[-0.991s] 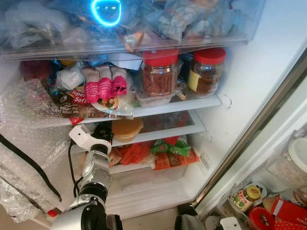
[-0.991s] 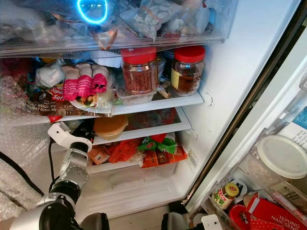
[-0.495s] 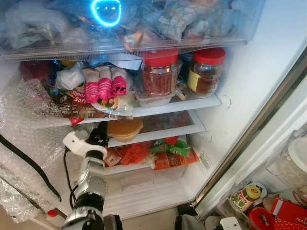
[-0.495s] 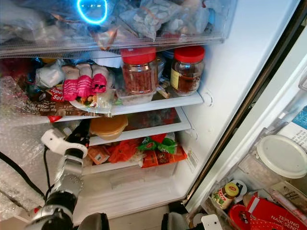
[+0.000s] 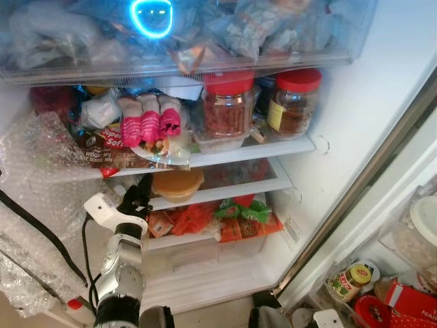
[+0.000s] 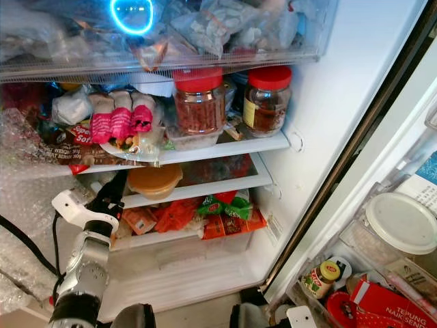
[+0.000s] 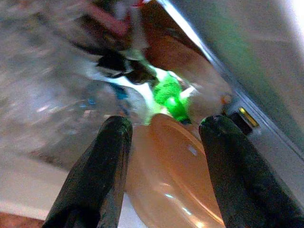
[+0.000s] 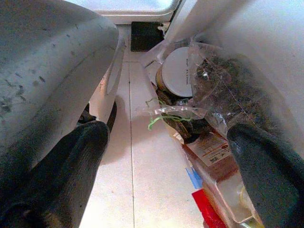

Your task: Restocking fridge

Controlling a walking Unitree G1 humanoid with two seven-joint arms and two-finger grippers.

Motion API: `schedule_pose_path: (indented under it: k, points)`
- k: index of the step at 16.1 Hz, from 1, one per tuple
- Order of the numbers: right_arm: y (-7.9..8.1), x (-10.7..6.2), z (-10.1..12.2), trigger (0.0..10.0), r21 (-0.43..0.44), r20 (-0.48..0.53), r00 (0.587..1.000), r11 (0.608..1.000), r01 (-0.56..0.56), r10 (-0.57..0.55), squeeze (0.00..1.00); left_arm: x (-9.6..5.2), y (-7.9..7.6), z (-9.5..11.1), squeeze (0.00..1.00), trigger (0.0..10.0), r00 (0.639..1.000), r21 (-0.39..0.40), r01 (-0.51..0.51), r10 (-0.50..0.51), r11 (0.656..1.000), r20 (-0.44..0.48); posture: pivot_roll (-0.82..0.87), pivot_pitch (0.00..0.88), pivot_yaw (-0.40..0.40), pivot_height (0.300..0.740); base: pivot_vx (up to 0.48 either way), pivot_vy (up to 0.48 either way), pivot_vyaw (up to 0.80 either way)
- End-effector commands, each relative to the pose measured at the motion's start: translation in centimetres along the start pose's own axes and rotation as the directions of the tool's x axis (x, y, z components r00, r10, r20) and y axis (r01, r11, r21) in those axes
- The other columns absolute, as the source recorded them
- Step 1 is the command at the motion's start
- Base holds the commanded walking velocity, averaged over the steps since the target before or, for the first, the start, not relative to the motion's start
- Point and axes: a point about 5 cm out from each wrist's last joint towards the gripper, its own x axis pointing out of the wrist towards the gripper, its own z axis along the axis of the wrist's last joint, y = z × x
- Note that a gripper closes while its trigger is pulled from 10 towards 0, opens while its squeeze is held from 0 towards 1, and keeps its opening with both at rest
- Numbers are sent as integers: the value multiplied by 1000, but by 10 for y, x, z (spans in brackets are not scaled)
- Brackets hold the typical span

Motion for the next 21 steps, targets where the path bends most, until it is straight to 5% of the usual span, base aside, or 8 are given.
schedule_pose_path:
  k: [1, 4, 5, 11, 18, 21]
  points:
    - [-6, 0, 4, 10000, -9, 16, 1000, 1000, 13, -13, 0, -4, -8, 1, 0, 10000, 997, 91, 71, -69, 993, -35, -129, 0, -65, 631, 0, 0, 0]
    - [-6, 0, 4, 10000, -12, 16, 1000, 1000, 16, -16, 0, -11, -16, 5, 0, 10000, 985, 237, 166, -150, 957, -86, -125, 0, -67, 631, 0, 0, 0]
    - [-6, -1, 4, 10000, -13, 15, 1000, 1000, 16, -16, 0, -14, -21, 5, 0, 10000, 968, 306, 242, -207, 921, -143, -125, 0, -67, 631, 0, 0, 0]
    - [-6, 0, 4, 10000, -17, 13, 1000, 1000, 13, -13, 0, -28, -22, 0, 0, 10000, 895, 464, 418, -267, 781, -357, -110, 0, -66, 631, 0, 0, 0]
    - [-5, 0, 4, 10000, -24, 14, 1000, 1000, 13, -13, 0, -44, -1, -3, 0, 10000, 882, 471, 401, -192, 786, -431, -105, 0, -61, 631, 0, 0, 0]
    - [-4, 0, 4, 10000, -22, 15, 1000, 1000, 14, -13, 0, -39, 2, -12, 0, 10000, 885, 473, 382, -166, 794, -436, -109, 0, -54, 631, 0, 0, 0]
